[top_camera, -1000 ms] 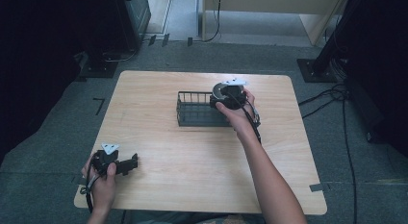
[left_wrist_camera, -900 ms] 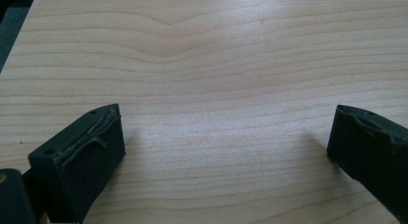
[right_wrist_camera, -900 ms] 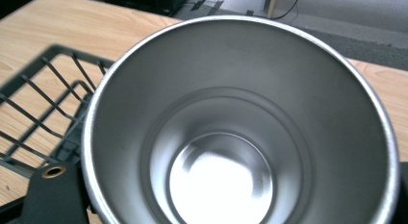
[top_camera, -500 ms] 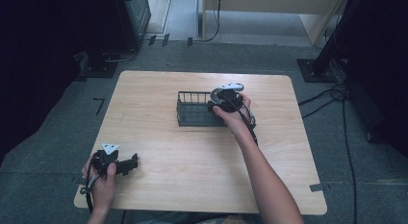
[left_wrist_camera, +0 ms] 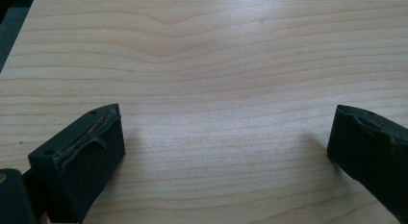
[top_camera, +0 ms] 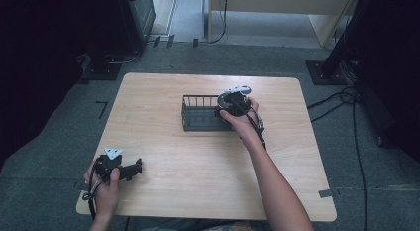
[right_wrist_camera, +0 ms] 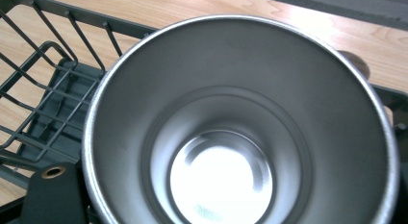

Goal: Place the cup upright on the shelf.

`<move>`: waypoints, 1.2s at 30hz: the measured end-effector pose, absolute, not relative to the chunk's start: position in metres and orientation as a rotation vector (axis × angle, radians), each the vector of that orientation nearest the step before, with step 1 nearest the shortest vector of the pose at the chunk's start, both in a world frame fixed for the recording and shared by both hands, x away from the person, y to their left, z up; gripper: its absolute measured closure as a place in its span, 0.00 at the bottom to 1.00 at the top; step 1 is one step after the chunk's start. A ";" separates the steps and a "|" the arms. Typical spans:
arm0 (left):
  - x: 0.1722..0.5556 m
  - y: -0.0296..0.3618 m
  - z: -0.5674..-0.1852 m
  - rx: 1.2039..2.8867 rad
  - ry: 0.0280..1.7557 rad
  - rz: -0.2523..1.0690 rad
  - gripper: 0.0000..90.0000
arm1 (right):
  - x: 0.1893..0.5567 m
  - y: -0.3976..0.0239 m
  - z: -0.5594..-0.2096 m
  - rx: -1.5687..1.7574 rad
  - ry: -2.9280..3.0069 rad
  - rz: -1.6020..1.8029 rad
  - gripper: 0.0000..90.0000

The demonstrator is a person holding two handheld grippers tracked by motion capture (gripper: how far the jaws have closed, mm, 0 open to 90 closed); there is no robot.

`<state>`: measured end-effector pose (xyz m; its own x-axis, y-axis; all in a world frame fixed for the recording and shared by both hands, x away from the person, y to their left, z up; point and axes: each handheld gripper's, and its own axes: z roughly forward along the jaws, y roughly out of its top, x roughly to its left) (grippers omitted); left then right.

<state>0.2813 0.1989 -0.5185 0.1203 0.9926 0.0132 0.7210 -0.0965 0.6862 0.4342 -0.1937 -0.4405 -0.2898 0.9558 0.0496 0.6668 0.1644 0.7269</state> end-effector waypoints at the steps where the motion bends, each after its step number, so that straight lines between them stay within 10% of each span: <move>1: 0.281 0.199 -0.519 1.877 1.654 0.671 0.00 | 0.434 -0.194 -0.440 1.537 2.042 0.924 0.15; 7: 0.281 0.199 -0.519 1.877 1.654 0.672 0.00 | 0.432 -0.195 -0.434 1.528 2.058 0.931 0.00; 36: 0.281 0.199 -0.519 1.877 1.654 0.672 0.00 | 0.389 -0.239 -0.402 1.526 1.967 0.990 0.00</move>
<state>0.2813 0.1989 -0.5185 0.1204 0.9926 0.0133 0.7210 -0.0966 0.6862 0.3886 -0.2389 -0.4022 -0.2802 0.9573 0.0715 0.6275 0.1263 0.7683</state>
